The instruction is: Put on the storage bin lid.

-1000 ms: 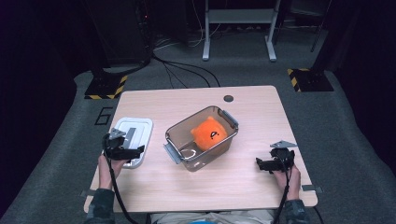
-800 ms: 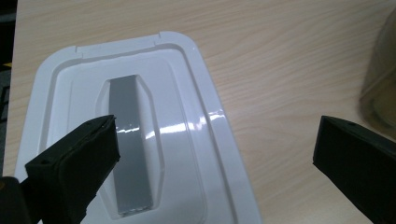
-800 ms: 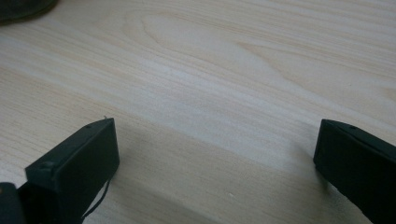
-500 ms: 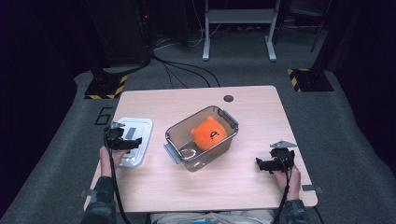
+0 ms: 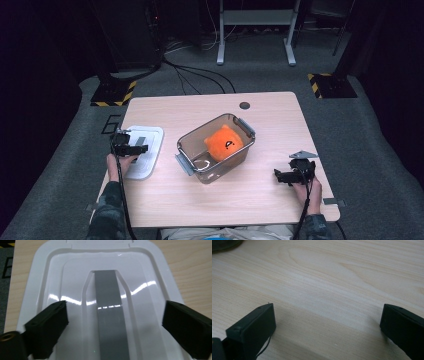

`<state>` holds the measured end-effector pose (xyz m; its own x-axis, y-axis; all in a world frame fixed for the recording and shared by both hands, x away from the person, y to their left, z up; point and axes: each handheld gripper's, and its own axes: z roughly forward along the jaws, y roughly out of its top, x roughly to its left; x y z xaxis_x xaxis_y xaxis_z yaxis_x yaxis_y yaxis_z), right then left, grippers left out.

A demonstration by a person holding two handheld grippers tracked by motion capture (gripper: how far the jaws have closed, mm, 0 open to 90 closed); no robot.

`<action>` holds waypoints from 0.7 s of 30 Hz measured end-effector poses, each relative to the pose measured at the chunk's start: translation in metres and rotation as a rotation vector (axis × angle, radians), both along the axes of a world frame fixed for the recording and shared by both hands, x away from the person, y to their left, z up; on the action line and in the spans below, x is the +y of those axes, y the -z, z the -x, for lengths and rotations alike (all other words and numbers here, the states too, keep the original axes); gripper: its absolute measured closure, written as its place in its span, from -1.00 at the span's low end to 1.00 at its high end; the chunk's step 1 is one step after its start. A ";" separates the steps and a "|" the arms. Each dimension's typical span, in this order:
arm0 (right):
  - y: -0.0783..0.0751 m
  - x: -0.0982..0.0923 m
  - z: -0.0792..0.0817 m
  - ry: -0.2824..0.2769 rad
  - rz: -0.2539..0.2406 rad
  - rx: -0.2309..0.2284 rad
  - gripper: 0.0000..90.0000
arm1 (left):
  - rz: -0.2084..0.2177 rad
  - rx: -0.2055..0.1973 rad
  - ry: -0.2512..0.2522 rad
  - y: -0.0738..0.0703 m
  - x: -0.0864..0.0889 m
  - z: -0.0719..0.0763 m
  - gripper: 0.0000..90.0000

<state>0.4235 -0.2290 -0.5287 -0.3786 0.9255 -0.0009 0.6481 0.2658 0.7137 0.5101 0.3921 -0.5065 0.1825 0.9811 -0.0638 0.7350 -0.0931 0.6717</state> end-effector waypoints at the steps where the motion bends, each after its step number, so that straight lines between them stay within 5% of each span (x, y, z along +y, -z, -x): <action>1: 0.000 0.000 0.000 0.000 0.000 0.001 -1.00 | -0.003 -0.005 -0.011 0.000 0.000 0.000 -0.64; 8: 0.000 0.000 0.000 -0.001 0.001 0.001 -1.00 | -0.092 -0.024 -0.049 -0.001 -0.003 0.000 -0.13; 13: 0.000 0.000 0.000 0.000 0.001 0.002 -1.00 | -0.137 -0.043 -0.032 -0.001 -0.009 0.003 0.13; 17: 0.000 0.000 0.000 0.000 0.001 0.003 -1.00 | -0.078 -0.044 -0.016 0.000 -0.008 0.004 0.42; 21: 0.000 0.000 0.000 -0.003 0.003 0.001 -1.00 | -0.036 -0.053 -0.021 0.002 -0.003 0.005 0.45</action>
